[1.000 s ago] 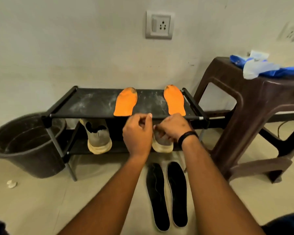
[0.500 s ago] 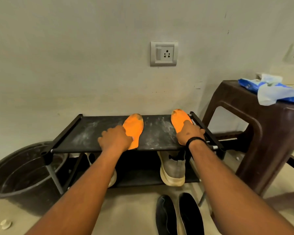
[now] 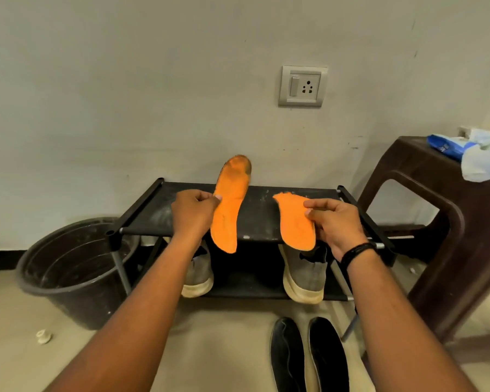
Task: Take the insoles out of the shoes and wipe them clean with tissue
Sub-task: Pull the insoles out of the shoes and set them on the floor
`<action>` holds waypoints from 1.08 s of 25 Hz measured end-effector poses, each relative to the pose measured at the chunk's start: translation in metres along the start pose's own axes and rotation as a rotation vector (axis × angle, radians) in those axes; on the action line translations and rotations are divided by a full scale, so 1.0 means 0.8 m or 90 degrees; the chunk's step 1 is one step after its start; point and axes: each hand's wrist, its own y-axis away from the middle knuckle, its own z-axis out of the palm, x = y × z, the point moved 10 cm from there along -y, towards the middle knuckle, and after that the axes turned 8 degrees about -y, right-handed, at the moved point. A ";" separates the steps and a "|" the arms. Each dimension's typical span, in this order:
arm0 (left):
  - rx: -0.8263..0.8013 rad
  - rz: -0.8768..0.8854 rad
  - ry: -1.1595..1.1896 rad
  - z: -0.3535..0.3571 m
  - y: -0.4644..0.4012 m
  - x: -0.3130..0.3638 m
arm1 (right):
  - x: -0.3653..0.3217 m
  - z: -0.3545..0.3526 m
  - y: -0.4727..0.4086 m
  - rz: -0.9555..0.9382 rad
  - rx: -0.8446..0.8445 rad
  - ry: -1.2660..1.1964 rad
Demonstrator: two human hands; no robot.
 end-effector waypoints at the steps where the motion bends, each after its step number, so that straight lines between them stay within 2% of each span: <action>1: -0.023 -0.010 0.033 -0.009 0.008 -0.001 | 0.004 0.011 0.017 0.020 -0.051 -0.043; 4: -0.143 -0.042 0.083 -0.038 0.035 -0.019 | 0.021 0.050 0.075 0.092 -0.230 -0.144; 6: -0.283 -0.082 0.096 -0.055 0.064 -0.055 | 0.049 0.072 0.114 0.166 -0.316 -0.136; 8: -0.466 -0.146 0.081 -0.062 0.107 -0.113 | 0.088 0.084 0.144 0.241 -0.381 -0.062; 10: -0.598 -0.252 0.056 -0.072 0.161 -0.187 | 0.135 0.089 0.178 0.325 -0.469 0.046; 13: -0.665 -0.445 0.021 -0.087 0.238 -0.289 | 0.218 0.073 0.233 0.506 -0.564 0.139; 15: -0.682 -0.523 -0.034 -0.088 0.275 -0.338 | 0.274 0.057 0.267 0.618 -0.571 0.158; 18: -0.646 -0.554 -0.164 -0.079 0.292 -0.388 | 0.343 0.029 0.290 0.670 -0.471 0.220; 23: -0.455 -0.508 -0.304 -0.052 0.270 -0.442 | 0.386 0.004 0.261 0.525 -0.289 0.401; 27: -0.295 -0.509 -0.299 -0.025 0.254 -0.458 | 0.397 0.016 0.229 0.389 -0.281 0.509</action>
